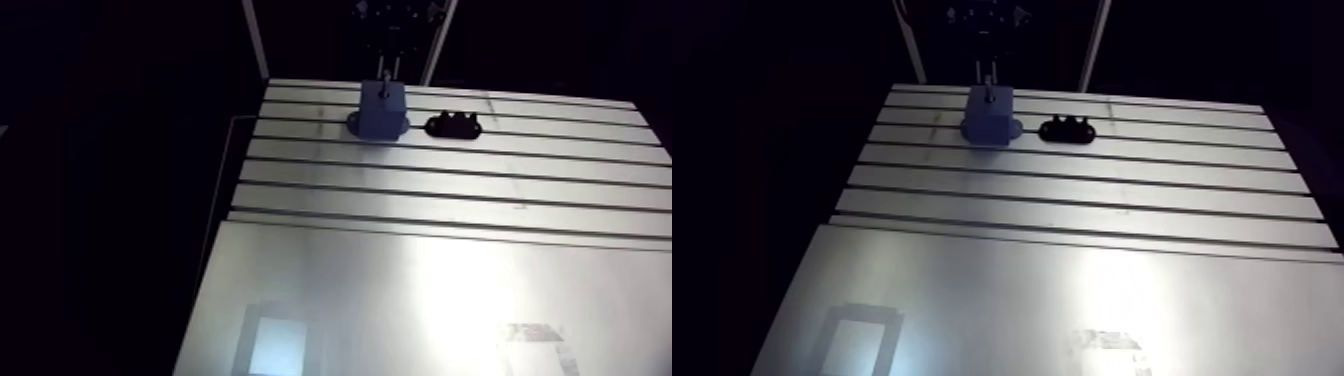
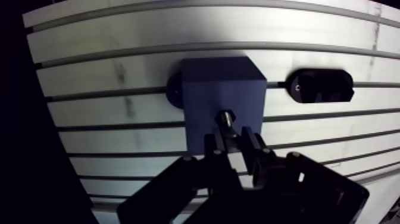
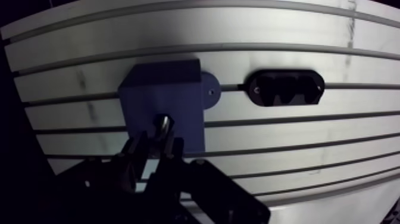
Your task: Pick up the M10 bolt and insert it into the hex recess until seated.
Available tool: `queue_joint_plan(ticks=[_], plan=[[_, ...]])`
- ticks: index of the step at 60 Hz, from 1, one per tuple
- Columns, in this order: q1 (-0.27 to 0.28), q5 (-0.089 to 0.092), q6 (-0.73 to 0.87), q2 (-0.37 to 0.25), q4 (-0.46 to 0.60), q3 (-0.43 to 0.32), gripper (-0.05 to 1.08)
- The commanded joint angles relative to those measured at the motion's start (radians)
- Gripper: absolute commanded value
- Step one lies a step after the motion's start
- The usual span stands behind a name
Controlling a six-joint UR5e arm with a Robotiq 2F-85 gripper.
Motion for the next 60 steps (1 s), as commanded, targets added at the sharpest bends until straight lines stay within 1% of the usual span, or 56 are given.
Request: queue_joint_plan(ticks=[1,60], plan=[[0.000,0.000,0.000,0.003,0.000,-0.003,0.78],[0.001,-0.001,-0.006,0.004,0.000,0.005,0.78]])
